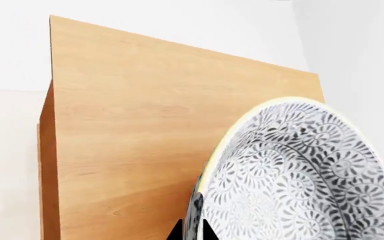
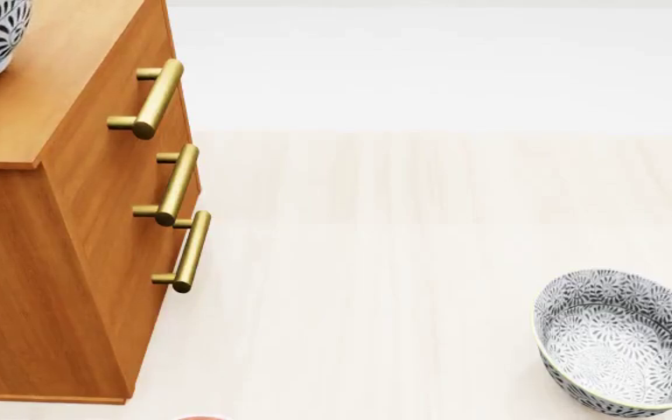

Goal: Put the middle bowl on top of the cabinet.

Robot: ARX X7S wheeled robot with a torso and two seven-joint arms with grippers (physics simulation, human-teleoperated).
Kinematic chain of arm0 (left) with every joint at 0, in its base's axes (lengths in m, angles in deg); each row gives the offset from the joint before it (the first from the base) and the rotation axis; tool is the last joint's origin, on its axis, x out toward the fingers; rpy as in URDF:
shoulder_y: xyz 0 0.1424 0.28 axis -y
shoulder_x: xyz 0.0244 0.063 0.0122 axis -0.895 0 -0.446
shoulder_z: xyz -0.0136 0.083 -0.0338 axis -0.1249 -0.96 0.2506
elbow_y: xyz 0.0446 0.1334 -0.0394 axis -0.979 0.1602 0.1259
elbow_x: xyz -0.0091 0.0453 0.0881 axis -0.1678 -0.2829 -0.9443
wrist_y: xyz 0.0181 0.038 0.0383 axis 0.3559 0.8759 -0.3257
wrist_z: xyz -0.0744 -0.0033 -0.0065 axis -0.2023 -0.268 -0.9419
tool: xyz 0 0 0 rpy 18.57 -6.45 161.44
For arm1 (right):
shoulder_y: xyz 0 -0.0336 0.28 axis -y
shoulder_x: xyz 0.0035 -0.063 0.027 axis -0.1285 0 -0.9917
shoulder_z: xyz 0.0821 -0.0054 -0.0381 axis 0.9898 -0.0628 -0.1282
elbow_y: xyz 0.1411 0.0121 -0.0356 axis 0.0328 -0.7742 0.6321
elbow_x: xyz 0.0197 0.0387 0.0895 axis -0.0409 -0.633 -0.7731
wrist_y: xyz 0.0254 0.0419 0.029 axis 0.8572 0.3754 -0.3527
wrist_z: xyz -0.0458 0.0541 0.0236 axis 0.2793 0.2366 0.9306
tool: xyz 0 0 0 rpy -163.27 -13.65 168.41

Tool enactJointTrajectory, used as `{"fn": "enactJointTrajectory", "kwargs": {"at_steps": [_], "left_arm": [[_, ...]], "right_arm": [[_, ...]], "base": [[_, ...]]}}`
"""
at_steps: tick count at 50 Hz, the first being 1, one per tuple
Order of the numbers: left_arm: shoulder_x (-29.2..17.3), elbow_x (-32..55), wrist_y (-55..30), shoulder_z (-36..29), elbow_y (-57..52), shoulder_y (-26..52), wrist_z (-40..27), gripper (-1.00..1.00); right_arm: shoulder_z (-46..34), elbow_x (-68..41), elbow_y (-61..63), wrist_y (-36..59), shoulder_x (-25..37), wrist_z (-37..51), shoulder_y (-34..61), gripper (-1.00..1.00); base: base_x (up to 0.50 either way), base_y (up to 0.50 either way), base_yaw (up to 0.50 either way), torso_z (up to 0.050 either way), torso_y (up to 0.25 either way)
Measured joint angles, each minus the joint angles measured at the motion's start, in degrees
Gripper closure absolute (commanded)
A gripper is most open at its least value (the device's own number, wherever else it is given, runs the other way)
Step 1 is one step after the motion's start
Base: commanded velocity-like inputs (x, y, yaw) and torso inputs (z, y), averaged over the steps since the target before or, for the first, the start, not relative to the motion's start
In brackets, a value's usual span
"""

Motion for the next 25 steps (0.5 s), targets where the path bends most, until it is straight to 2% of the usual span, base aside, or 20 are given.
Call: {"fn": "enactJointTrajectory", "kwargs": {"at_steps": [4, 5, 15, 25], "left_arm": [[-0.04, 0.47, 0.01, -1.15, 0.02, -0.18, -0.09, 1.00], [-0.04, 0.62, 0.08, -1.43, 0.02, -0.22, -0.04, -1.00], [-0.76, 0.93, 1.80, -5.03, -0.78, 0.04, 1.27, -1.00], [-5.70, -3.35, 8.82, -8.32, -13.15, 2.90, -1.11, -1.00]], "right_arm": [[-0.10, 0.09, 0.07, 0.09, 0.06, 0.03, 0.01, -1.00], [-0.12, 0.10, 0.08, 0.11, 0.08, 0.04, 0.01, -1.00], [-0.29, 0.15, 0.00, 0.15, 0.30, 0.14, 0.17, -1.00], [-0.38, 0.18, -0.05, 0.10, 0.51, 0.23, 0.21, -1.00]], "base": [[0.00, 0.00, 0.00, 0.000, 0.000], [0.00, 0.00, 0.00, 0.000, 0.000], [0.00, 0.00, 0.00, 0.000, 0.000], [0.00, 0.00, 0.00, 0.000, 0.000]]}}
